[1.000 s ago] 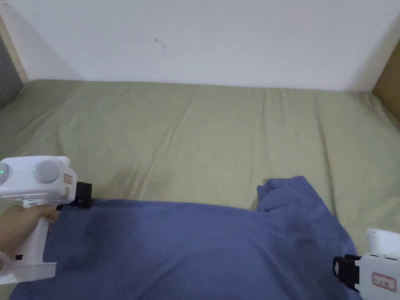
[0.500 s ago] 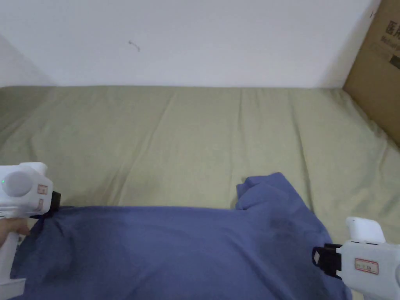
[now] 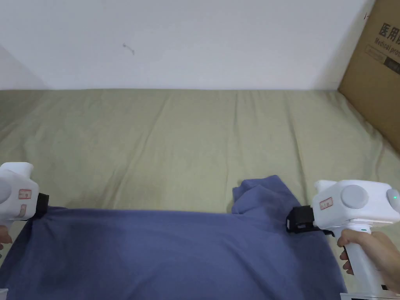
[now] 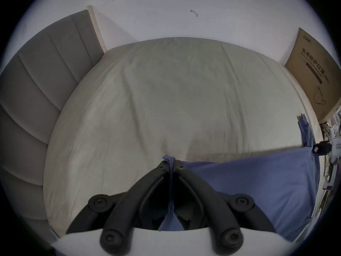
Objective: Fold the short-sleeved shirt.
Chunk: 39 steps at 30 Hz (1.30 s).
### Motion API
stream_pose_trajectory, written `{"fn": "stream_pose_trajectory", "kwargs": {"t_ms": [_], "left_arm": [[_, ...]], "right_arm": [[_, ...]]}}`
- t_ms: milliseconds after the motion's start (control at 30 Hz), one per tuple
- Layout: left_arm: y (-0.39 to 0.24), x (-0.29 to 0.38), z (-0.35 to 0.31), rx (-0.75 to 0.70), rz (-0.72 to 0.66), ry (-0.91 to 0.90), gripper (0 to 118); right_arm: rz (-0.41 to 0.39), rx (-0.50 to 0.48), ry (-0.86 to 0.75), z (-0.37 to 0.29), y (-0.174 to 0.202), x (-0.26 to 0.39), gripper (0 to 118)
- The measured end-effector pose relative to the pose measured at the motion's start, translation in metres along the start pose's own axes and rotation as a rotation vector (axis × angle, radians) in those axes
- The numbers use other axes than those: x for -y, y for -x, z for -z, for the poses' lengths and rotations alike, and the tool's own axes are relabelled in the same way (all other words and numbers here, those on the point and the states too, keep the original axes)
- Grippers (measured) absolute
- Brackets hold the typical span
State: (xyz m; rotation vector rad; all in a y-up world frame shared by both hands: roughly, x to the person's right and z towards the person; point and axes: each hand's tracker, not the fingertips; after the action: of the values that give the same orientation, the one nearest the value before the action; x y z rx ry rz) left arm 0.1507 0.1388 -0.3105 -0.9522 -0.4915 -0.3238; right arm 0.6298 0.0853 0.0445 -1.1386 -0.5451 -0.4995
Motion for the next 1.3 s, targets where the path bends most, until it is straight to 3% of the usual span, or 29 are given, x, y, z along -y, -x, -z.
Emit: {"fn": "stream_pose_trajectory", "kwargs": {"t_ms": [67,100,167,200,233,367,467,533,567,1033,1300], "left_arm": [[0.000,0.002,0.000,0.000,0.008,-0.002,1],[-0.001,0.002,0.000,0.000,0.011,-0.002,1],[-0.001,0.002,0.000,0.002,0.007,-0.002,1],[-0.001,0.002,0.000,0.006,0.004,0.004,1],[-0.004,0.004,-0.004,0.008,0.000,0.002,1],[-0.008,0.005,-0.023,0.005,0.004,-0.009,1],[-0.005,0.006,-0.050,0.010,-0.002,-0.043,1],[-0.006,0.008,-0.076,0.007,-0.011,-0.071,1],[-0.007,0.009,-0.087,0.001,-0.003,-0.086,1],[0.013,0.048,-0.249,-0.041,0.015,-0.260,1],[0.009,0.014,-0.315,-0.102,-0.010,-0.376,1]], "right_arm": [[-0.021,0.000,-0.038,0.004,0.005,0.002,78],[-0.007,0.004,-0.051,-0.003,0.009,0.002,62],[-0.073,0.054,-0.111,-0.015,0.017,0.006,21],[-0.114,0.086,-0.097,-0.015,0.018,0.007,9],[-0.117,0.061,-0.087,-0.016,0.016,0.007,6],[-0.016,0.014,-0.129,-0.035,0.006,0.008,4],[0.014,-0.016,-0.175,-0.069,0.005,0.012,3],[0.069,-0.105,-0.200,-0.094,0.000,0.015,3],[0.084,-0.103,-0.231,-0.108,0.003,0.018,3],[0.050,-0.114,-0.401,-0.276,0.018,0.065,3],[0.087,-0.094,-0.555,-0.357,0.035,0.049,3]]}}
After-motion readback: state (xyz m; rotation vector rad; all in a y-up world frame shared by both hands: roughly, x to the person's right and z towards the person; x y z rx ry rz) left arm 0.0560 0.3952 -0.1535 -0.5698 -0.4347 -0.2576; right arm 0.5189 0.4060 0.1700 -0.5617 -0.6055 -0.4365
